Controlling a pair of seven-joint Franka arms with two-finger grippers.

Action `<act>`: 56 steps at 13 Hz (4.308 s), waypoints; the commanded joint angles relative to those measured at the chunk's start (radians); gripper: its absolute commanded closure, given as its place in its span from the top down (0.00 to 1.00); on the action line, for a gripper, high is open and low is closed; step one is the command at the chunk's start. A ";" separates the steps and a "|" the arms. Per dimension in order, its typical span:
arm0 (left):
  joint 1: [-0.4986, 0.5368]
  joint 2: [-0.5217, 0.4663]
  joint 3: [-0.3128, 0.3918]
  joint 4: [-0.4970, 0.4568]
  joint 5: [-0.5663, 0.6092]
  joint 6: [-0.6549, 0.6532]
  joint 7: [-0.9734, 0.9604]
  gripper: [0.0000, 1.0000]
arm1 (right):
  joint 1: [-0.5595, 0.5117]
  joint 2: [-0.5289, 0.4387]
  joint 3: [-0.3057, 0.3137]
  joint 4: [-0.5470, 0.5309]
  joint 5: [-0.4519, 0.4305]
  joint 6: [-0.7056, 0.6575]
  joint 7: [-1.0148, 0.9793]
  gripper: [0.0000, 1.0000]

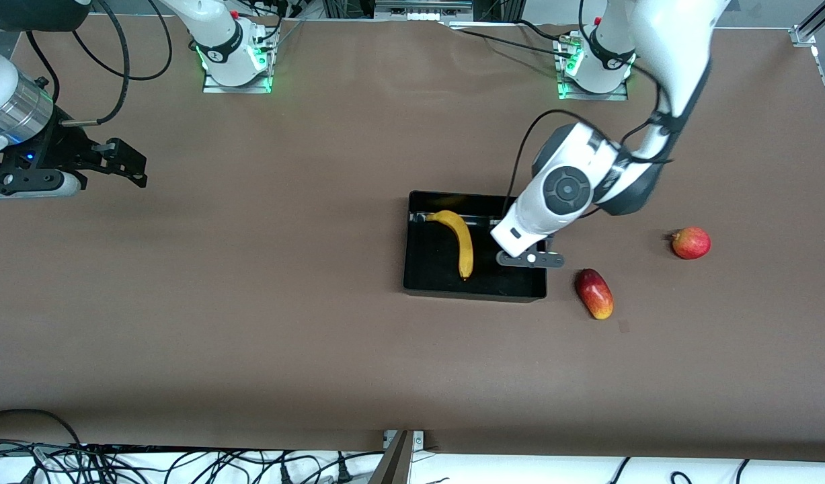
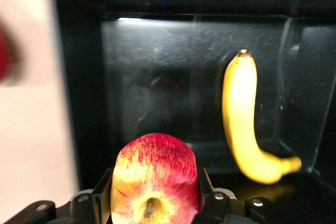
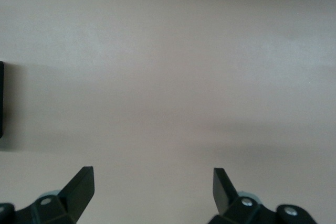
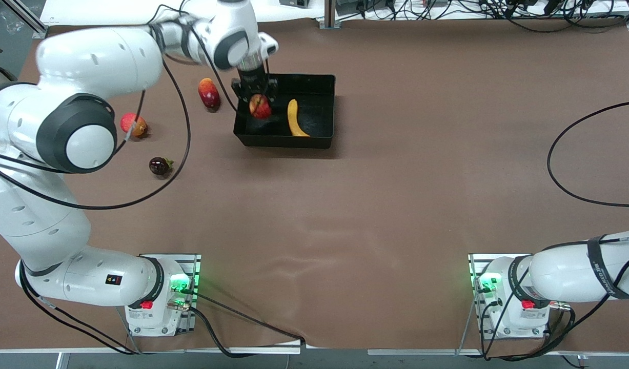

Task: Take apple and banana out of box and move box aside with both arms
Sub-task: 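Carry the apple out of the box and set it beside the mangosteen, then move the left gripper back into the box and grasp the banana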

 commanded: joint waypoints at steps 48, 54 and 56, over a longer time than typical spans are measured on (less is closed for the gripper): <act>-0.074 0.311 -0.131 0.065 0.296 0.289 -0.122 1.00 | 0.001 -0.007 0.000 -0.003 -0.004 -0.004 0.005 1.00; -0.074 0.322 -0.131 0.068 0.298 0.284 -0.122 0.00 | 0.001 -0.007 0.000 -0.001 -0.004 -0.002 0.006 1.00; -0.071 0.315 -0.131 0.071 0.296 0.281 -0.121 0.00 | 0.001 -0.007 0.000 -0.003 -0.004 -0.002 0.005 1.00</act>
